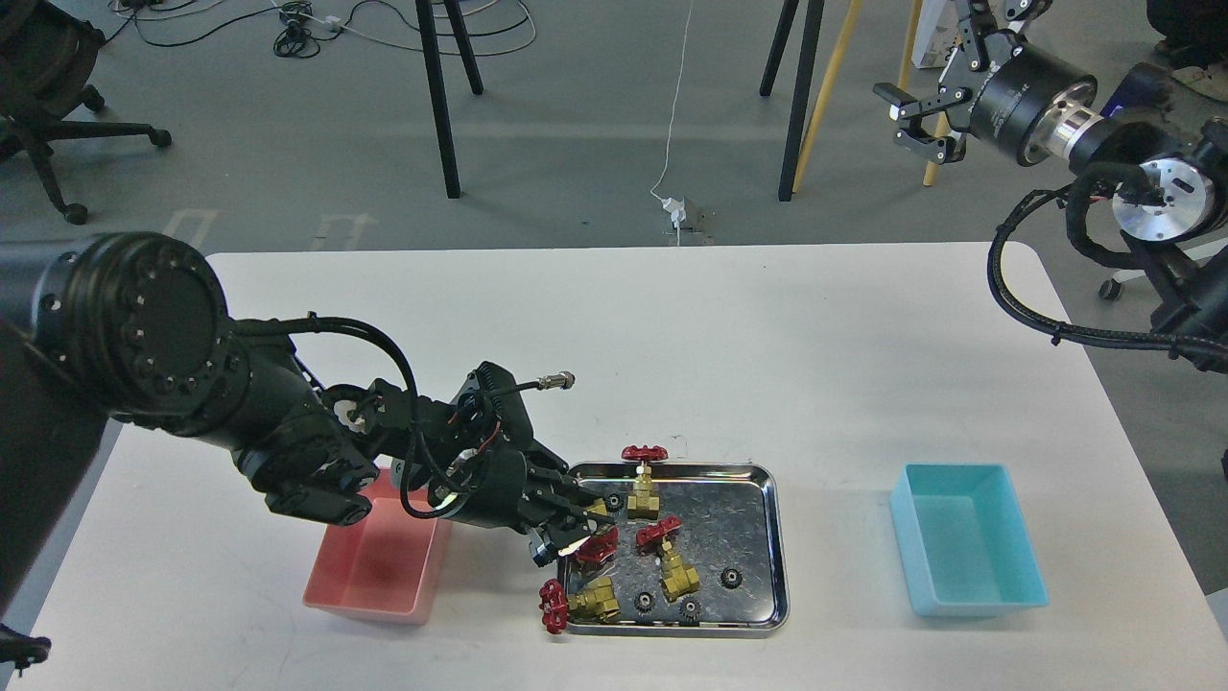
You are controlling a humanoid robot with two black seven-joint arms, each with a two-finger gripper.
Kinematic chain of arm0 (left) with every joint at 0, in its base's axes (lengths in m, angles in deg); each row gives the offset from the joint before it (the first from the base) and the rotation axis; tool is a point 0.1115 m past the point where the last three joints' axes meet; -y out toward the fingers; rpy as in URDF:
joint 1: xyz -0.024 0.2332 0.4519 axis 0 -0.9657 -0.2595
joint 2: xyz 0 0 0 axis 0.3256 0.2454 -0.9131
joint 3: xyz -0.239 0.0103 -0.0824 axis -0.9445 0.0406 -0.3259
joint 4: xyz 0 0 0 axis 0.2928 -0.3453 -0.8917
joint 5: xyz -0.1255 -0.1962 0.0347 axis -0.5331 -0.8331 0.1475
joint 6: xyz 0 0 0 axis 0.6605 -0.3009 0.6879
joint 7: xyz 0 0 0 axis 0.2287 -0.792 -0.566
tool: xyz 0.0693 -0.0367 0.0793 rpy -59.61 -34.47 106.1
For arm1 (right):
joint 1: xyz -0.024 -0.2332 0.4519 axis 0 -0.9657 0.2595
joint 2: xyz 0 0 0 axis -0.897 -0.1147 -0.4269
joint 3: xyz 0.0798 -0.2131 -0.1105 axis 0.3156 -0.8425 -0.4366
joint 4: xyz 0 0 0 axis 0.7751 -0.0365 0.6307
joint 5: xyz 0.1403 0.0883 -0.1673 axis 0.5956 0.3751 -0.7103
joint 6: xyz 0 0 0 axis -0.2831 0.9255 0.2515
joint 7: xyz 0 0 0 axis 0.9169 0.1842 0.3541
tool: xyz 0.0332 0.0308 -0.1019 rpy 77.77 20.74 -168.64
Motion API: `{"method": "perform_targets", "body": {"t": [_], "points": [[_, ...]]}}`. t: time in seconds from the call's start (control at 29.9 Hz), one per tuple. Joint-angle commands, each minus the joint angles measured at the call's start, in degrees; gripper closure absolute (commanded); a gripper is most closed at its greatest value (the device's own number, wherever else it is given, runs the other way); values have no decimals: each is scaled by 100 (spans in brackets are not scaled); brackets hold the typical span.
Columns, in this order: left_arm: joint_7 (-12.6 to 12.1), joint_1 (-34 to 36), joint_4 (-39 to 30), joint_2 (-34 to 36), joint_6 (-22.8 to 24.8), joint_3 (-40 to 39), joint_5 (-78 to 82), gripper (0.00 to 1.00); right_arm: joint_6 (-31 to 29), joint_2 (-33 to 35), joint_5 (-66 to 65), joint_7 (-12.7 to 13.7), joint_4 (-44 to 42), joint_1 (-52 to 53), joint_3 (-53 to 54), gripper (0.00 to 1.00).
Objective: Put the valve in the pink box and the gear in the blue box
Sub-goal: 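Carry the valve with the left gripper over the pink box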
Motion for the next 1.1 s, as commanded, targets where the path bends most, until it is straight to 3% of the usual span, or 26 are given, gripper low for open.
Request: {"method": "perform_targets", "body": {"t": [0.0,0.27,0.43,0.67,1.07], "points": [[-1,158,-196,273,1,-131,3,92,0,-25,0,1,0,9,21,1],[-1,957,-1479,1371,1,-299,125,93,0,-280,0,-8,-26,88,30,1],[-1,1432,-2121,2460,1,-299,678,93,0,-315,0,-8,-17,123,100,1],[-1,1389,-2105,3305,6,104,1250,93,0,-543,62,18,-26,755,126,1],[-1,317,-1437,3552,1,149,1418,93,0,-658,62,18,-9,729,100,1]]}}
